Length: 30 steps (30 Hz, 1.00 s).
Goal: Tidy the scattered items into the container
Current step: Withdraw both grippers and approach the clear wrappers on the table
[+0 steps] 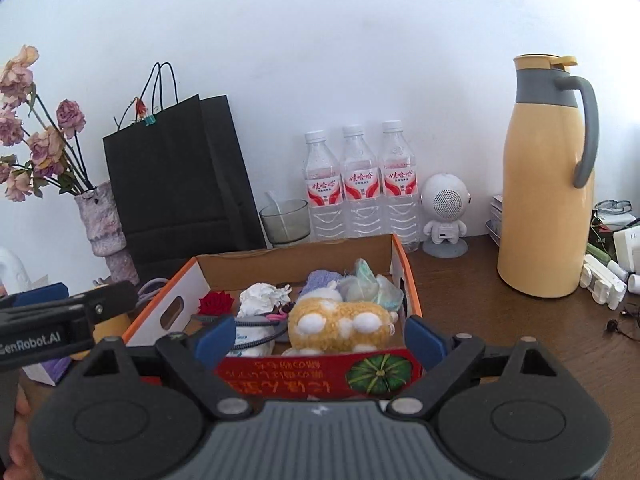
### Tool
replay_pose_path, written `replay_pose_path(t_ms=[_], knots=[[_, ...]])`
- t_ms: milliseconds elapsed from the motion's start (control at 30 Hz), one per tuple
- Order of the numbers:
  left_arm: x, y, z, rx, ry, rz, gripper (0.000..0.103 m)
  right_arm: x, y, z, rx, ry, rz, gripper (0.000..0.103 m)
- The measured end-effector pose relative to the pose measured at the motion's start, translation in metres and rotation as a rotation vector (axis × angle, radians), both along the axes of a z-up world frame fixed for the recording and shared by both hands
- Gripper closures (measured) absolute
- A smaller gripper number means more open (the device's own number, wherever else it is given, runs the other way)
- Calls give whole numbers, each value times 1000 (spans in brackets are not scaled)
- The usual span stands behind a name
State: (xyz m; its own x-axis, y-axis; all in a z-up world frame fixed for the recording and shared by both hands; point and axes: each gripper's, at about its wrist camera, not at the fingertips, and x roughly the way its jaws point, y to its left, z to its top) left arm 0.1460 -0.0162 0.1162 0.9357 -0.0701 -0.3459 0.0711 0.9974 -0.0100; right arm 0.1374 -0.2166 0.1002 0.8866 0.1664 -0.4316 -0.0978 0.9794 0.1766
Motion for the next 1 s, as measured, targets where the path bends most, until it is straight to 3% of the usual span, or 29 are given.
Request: replay_pose_path(t_ms=[100, 167, 233, 300, 400, 533, 667, 867, 1000], knots=[[-32, 9, -15, -24, -36, 20, 0, -39, 6, -9, -74, -37, 6, 12], [-62, 9, -20, 11, -18, 22, 0, -68, 10, -17, -107, -42, 11, 12], [-100, 11, -26, 29, -7, -27, 0, -100, 10, -25, -114, -34, -10, 12], [-141, 21, -35, -5, -17, -73, 0, -141, 5, -33, -98, -32, -64, 12], [-189, 35, -52, -8, 24, -68, 0, -192, -7, -45, -60, -35, -59, 8], [-226, 55, -69, 10, 65, -12, 0, -237, -20, -53, -106, -37, -77, 6], [-206, 67, -66, -7, 106, -39, 0, -232, -25, -53, -85, -30, -76, 6], [-116, 50, -58, 36, 144, -152, 4, -186, -10, -47, -89, -14, -21, 6], [-65, 41, -69, 29, 212, -202, 29, -153, -2, -43, -97, -7, 12, 6]])
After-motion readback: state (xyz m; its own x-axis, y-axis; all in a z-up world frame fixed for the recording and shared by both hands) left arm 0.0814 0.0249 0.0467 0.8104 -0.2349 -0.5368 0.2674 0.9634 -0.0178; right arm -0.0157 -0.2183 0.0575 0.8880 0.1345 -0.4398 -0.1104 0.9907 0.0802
